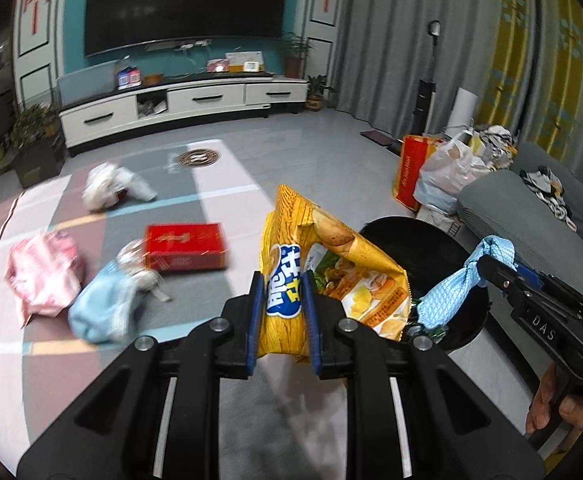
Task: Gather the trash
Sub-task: 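Carry the chip bag and blue cloth over the black bin with both tools, then open both tools to drop the chip bag and cloth into the bin, then move both open tools back toward the trash on the mat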
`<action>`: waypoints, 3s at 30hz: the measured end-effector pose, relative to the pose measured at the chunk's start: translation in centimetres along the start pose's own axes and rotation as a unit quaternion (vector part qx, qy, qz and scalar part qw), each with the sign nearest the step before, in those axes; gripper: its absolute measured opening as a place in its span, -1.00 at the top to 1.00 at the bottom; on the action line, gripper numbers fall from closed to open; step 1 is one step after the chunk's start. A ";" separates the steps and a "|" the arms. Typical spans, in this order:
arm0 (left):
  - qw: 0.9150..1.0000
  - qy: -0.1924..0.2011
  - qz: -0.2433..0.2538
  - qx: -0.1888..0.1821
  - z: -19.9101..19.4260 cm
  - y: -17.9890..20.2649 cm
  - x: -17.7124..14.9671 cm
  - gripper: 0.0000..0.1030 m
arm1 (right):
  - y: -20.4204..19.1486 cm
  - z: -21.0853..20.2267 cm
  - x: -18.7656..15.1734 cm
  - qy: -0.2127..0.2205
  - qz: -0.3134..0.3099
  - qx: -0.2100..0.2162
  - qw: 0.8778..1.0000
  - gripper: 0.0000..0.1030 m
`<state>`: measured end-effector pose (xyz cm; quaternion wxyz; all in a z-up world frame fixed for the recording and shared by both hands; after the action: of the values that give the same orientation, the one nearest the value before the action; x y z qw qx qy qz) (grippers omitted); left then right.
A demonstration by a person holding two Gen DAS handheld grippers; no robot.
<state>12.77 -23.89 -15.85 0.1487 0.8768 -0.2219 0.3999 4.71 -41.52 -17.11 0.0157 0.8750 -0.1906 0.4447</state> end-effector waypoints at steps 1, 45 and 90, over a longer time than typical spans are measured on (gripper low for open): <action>1.000 0.000 0.005 -0.001 0.4 0.7 0.3 0.59 | 0.4 0.0 0.0 -0.002 0.006 -0.001 1.000 0.41; 0.989 -0.093 0.114 -0.016 11.0 12.0 -1.5 0.14 | 6.2 5.0 -1.9 -0.080 0.060 -0.049 0.994 0.29; 0.999 -0.016 -0.030 0.020 -1.7 -6.0 -4.2 -0.94 | -0.9 3.1 -2.2 -0.068 0.003 -0.008 0.998 -0.48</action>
<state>12.28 -16.91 -18.43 0.1393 0.8921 -0.1901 0.3854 6.24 -40.62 -20.53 0.0087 0.9025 -0.1975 0.3826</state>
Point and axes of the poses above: each gripper's, at about its wrist camera, not at the fingertips, and z roughly the way its jaws point, y to its right, x to its top, the point moved 8 cm from there along z, roughly the way its jaws point
